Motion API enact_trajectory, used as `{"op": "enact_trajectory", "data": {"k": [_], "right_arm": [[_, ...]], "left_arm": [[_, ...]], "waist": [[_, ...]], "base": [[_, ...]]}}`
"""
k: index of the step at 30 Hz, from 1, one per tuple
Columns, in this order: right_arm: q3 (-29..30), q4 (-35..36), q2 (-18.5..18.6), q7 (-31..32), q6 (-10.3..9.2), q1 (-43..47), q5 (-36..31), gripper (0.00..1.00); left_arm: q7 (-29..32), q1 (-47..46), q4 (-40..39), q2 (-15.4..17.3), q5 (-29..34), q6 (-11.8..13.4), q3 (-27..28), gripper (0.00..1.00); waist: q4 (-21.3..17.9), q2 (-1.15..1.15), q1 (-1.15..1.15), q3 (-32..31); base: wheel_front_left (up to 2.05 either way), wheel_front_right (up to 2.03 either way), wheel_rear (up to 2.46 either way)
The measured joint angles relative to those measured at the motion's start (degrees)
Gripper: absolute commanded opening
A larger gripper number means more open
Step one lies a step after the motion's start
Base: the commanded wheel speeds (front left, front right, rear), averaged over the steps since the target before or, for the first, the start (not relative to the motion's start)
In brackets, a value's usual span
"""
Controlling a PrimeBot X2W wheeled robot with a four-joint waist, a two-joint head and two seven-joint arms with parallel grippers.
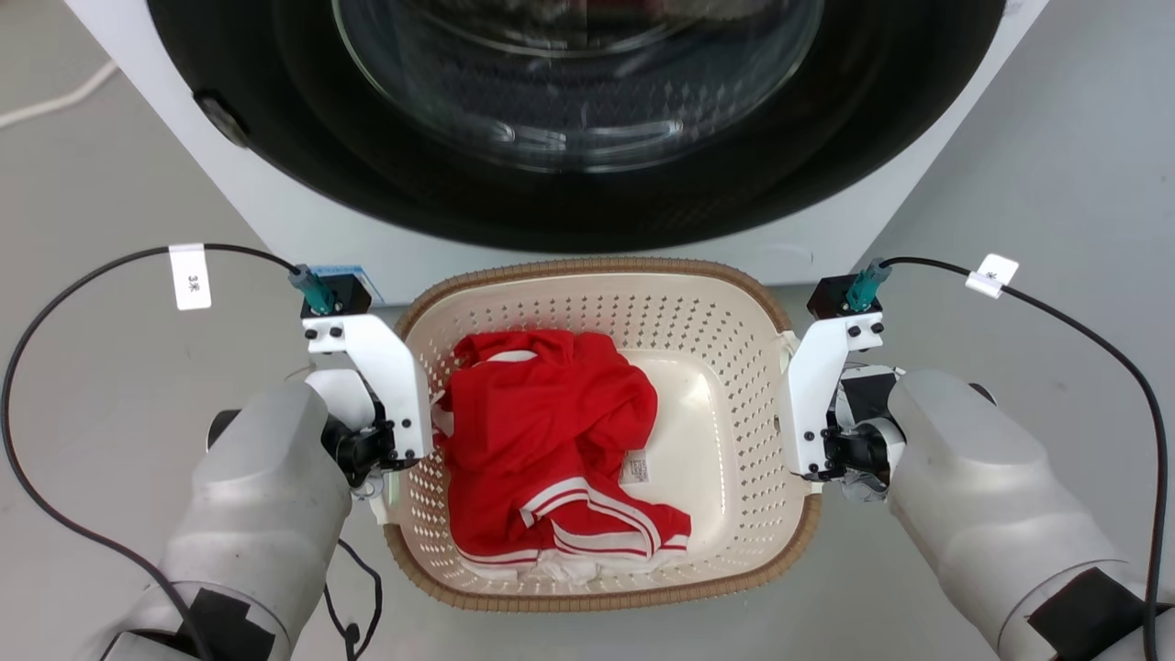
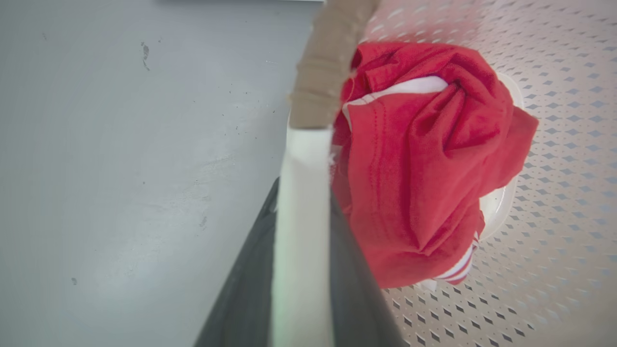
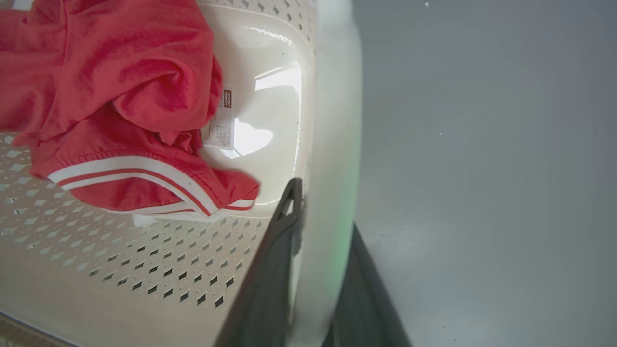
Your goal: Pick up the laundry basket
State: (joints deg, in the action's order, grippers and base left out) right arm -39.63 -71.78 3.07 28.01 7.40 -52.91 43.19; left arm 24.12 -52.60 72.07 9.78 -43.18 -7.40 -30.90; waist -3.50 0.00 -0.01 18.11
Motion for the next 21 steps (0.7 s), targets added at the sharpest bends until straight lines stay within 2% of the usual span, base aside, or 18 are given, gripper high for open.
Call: {"op": "enact_trajectory", "data": {"k": [21], "right_arm": [[-1.02,-1.72,0.02,6.34,0.00,7.15,3.25,0.00]], "left_arm": [[2.47,8.11,1.03,-1.75,-2.49,0.04,-3.28,0.00]], "waist": [[0.67,0.00,-0.01,-16.89]], "base": [[0.00,0.00,0.00]]}}
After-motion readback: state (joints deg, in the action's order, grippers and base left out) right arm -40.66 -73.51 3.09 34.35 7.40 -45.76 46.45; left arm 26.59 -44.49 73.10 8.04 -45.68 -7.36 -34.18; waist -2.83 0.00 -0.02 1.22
